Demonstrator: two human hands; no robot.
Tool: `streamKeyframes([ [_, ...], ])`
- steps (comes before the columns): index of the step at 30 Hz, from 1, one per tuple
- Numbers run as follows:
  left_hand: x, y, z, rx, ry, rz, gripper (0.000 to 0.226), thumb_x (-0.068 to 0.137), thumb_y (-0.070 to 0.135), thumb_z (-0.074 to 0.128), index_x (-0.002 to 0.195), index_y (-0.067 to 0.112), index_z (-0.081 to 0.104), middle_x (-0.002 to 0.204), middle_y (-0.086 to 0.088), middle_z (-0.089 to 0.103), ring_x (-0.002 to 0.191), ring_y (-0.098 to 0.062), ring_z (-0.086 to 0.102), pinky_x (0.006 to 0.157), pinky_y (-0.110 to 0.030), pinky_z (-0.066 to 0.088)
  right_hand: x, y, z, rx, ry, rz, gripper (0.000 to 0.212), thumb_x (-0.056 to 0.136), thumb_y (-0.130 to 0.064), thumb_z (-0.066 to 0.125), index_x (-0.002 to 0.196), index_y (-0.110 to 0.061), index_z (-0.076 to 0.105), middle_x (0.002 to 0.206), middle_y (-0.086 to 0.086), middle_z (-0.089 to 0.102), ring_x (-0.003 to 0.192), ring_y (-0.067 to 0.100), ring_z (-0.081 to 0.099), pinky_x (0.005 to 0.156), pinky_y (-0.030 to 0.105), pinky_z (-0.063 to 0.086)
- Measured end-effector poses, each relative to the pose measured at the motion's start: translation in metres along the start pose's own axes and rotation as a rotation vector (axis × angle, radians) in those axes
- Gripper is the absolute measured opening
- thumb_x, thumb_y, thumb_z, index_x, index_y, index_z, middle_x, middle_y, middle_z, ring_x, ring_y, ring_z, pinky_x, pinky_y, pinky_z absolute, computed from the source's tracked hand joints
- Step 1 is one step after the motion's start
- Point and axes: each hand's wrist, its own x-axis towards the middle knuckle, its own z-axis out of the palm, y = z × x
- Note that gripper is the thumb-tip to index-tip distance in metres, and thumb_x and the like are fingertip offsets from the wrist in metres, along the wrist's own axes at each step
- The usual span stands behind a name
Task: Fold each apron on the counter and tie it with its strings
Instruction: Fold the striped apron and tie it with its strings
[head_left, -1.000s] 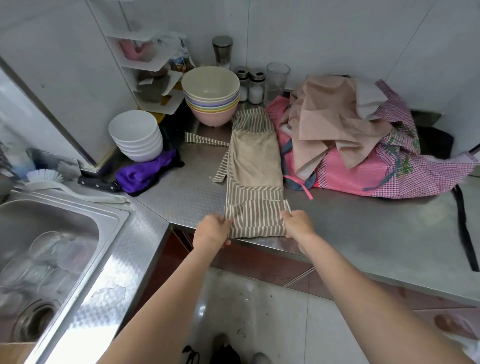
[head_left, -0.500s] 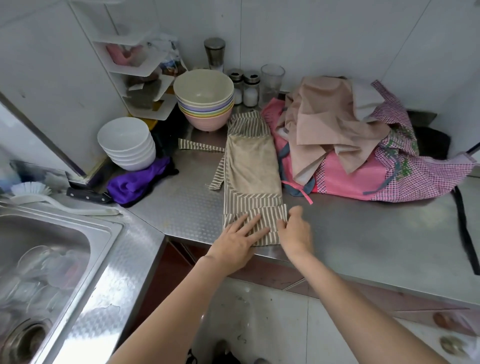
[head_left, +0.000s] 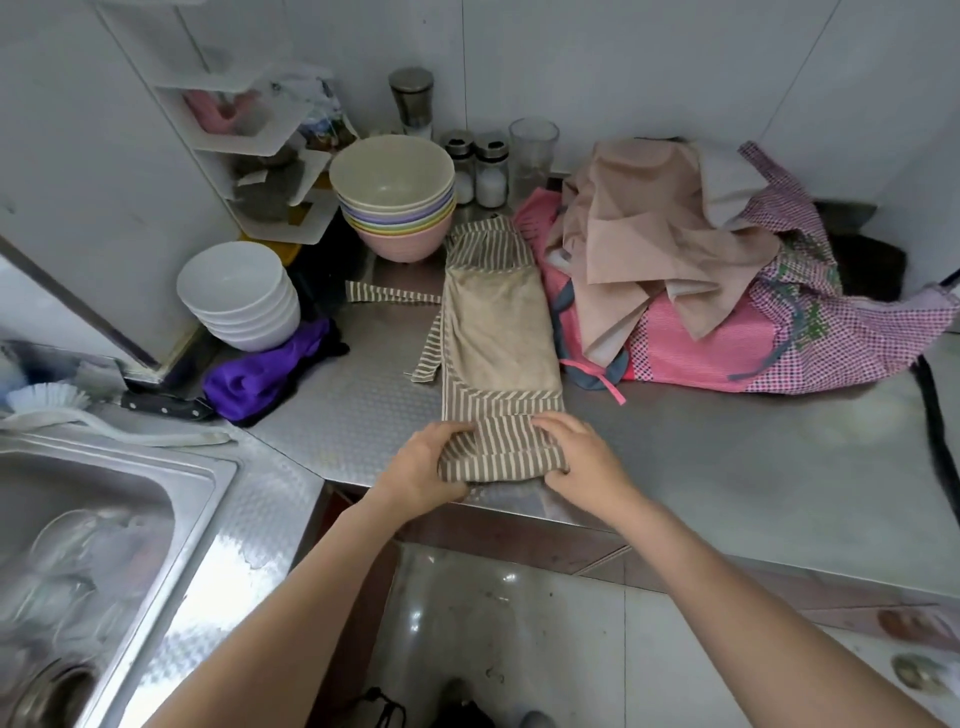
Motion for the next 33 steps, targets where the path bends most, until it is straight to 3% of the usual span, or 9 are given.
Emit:
streamKeyframes([
  [3, -0.003, 0.000, 0.002, -0.422, 0.173, -0.116, 0.044, 0.080, -0.004, 0.063, 0.119, 0.011, 0.050, 0.118, -0.002, 0.058, 0.116, -0.018, 0.054, 0.095, -0.015, 0.042, 0.007, 0.004, -0.013, 0.274, 0.066, 0.173, 0.036, 0.087, -0.006, 0.055, 0.121, -0.015, 0.062, 0.117, 0.001, 0.062, 0.108, 0.017, 0.056, 0.088, 0.025, 0.041],
  [7, -0.002, 0.015, 0.012, -0.772, 0.308, -0.248, 0.025, 0.092, 0.004, 0.052, 0.117, 0.006, 0.052, 0.113, -0.010, 0.062, 0.098, -0.018, 0.063, 0.082, -0.024, 0.055, 0.003, -0.001, -0.015, 0.452, 0.076, 0.277, 0.022, 0.091, -0.009, 0.053, 0.109, -0.009, 0.065, 0.095, 0.002, 0.064, 0.089, 0.014, 0.056, 0.075, 0.025, 0.038],
  [11, -0.003, 0.027, 0.018, -0.746, 0.305, -0.320, 0.014, 0.097, 0.012, 0.044, 0.104, 0.007, 0.056, 0.092, -0.005, 0.063, 0.056, 0.001, 0.064, 0.063, -0.021, 0.057, -0.007, -0.005, -0.013, 0.532, 0.093, 0.267, 0.014, 0.096, -0.014, 0.047, 0.097, -0.013, 0.062, 0.087, -0.002, 0.061, 0.080, 0.010, 0.053, 0.077, 0.029, 0.039],
  [15, -0.003, 0.031, 0.017, -0.685, 0.292, -0.382, 0.011, 0.097, 0.017, 0.046, 0.102, 0.011, 0.053, 0.099, -0.012, 0.062, 0.062, -0.017, 0.067, 0.075, -0.049, 0.057, -0.012, -0.014, -0.004, 0.442, 0.398, 0.173, 0.034, 0.097, -0.015, 0.048, 0.065, -0.024, 0.038, 0.059, -0.009, 0.038, 0.057, 0.005, 0.036, 0.057, 0.025, 0.027],
  [17, -0.002, 0.036, 0.013, -0.655, 0.281, -0.402, 0.011, 0.098, 0.019, 0.044, 0.105, 0.012, 0.050, 0.103, -0.012, 0.060, 0.067, -0.027, 0.067, 0.073, -0.050, 0.057, -0.014, -0.020, 0.000, 0.396, 0.508, 0.179, 0.027, 0.098, -0.019, 0.046, 0.071, -0.023, 0.046, 0.060, -0.009, 0.043, 0.058, 0.007, 0.041, 0.055, 0.020, 0.030],
  [22, -0.003, 0.041, 0.017, -0.721, 0.265, -0.466, 0.012, 0.099, 0.016, 0.041, 0.104, 0.008, 0.047, 0.100, -0.010, 0.049, 0.048, -0.003, 0.062, 0.066, -0.030, 0.057, -0.008, -0.026, -0.004, -0.012, 0.487, 0.167, 0.031, 0.101, -0.023, 0.035, 0.119, -0.010, 0.056, 0.087, 0.014, 0.066, 0.083, 0.033, 0.060, 0.065, 0.036, 0.041],
  [26, -0.006, 0.039, 0.028, -0.903, 0.293, -0.533, 0.020, 0.099, 0.012, 0.040, 0.116, 0.007, 0.050, 0.103, -0.009, 0.049, 0.088, -0.020, 0.056, 0.052, -0.018, 0.056, -0.004, -0.039, -0.012, -0.157, 0.525, -0.038, 0.026, 0.097, -0.011, 0.045, 0.117, -0.002, 0.059, 0.090, 0.020, 0.064, 0.089, 0.037, 0.055, 0.075, 0.041, 0.042],
  [30, -0.004, 0.038, 0.030, -0.778, 0.272, -0.556, 0.017, 0.098, 0.018, 0.044, 0.107, 0.006, 0.052, 0.108, -0.013, 0.054, 0.061, -0.014, 0.063, 0.069, -0.035, 0.059, 0.003, -0.034, -0.006, -0.076, 0.468, 0.173, 0.030, 0.101, -0.022, 0.035, 0.118, -0.006, 0.054, 0.093, 0.015, 0.066, 0.089, 0.033, 0.061, 0.062, 0.034, 0.037],
  [33, -0.005, 0.036, 0.025, -0.651, 0.222, -0.553, 0.014, 0.097, 0.020, 0.047, 0.098, 0.006, 0.050, 0.099, -0.012, 0.049, 0.058, -0.017, 0.059, 0.050, -0.024, 0.056, 0.003, -0.027, 0.001, -0.076, 0.417, 0.368, 0.030, 0.102, -0.023, 0.030, 0.115, -0.006, 0.051, 0.096, 0.019, 0.065, 0.091, 0.036, 0.061, 0.062, 0.032, 0.035],
])
